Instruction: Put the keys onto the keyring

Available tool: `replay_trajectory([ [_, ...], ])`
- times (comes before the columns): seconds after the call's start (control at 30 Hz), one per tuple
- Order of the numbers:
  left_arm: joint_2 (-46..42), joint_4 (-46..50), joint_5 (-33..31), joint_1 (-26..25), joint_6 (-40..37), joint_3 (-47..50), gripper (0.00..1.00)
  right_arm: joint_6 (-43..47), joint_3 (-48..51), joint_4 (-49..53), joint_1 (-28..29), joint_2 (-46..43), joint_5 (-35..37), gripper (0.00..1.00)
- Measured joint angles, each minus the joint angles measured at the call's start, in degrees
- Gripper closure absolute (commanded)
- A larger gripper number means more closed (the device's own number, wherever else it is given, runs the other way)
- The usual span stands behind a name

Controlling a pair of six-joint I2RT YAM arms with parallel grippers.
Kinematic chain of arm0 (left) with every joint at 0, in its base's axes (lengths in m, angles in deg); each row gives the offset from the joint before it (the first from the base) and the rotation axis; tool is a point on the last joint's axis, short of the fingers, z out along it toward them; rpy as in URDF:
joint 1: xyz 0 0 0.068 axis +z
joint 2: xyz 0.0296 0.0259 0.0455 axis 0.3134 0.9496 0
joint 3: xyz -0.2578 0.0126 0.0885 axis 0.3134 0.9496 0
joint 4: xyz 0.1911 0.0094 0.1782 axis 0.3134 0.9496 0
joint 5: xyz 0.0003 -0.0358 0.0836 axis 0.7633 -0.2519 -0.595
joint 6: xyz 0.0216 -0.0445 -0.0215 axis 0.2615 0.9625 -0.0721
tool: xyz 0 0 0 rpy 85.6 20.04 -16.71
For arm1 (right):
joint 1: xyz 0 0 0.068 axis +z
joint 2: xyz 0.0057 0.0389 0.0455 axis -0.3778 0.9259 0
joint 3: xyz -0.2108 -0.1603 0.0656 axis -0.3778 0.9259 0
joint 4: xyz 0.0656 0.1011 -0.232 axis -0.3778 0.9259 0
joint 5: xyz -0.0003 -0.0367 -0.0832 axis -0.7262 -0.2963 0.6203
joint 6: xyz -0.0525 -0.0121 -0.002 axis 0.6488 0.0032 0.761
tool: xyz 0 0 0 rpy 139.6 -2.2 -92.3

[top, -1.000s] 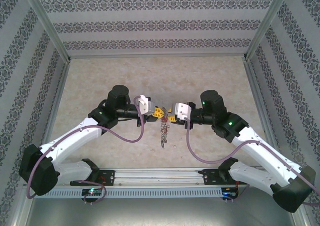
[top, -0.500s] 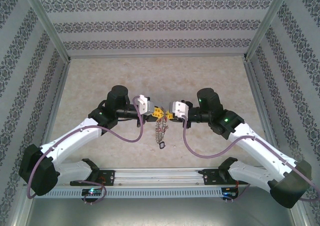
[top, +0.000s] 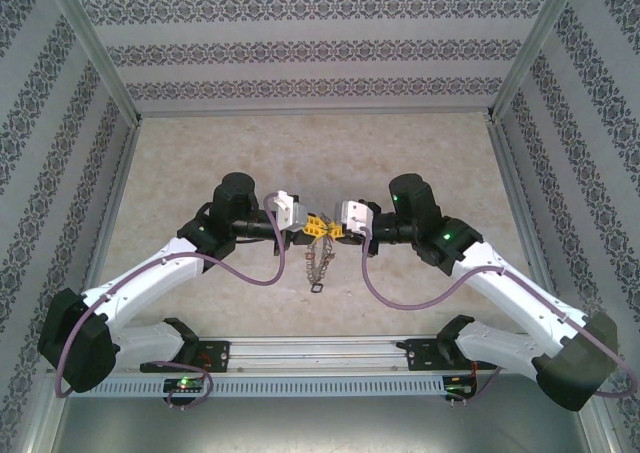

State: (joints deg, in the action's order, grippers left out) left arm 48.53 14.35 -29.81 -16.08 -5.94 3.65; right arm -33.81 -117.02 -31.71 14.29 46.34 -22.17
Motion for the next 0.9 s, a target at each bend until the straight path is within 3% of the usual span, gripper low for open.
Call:
replay_trajectory([
  [0.53,-0.15,0.02,2.08,0.46,-0.79,0.00,1.00,0.15,-2.16,2.71,-0.79,1.20,-3.15,1.00],
  [0.9,-1.97,7.45,-2.27,0.31,-4.09,-0.13,1.00,0.39,-2.16,2.34,-1.53,-3.61,-3.10,1.00],
])
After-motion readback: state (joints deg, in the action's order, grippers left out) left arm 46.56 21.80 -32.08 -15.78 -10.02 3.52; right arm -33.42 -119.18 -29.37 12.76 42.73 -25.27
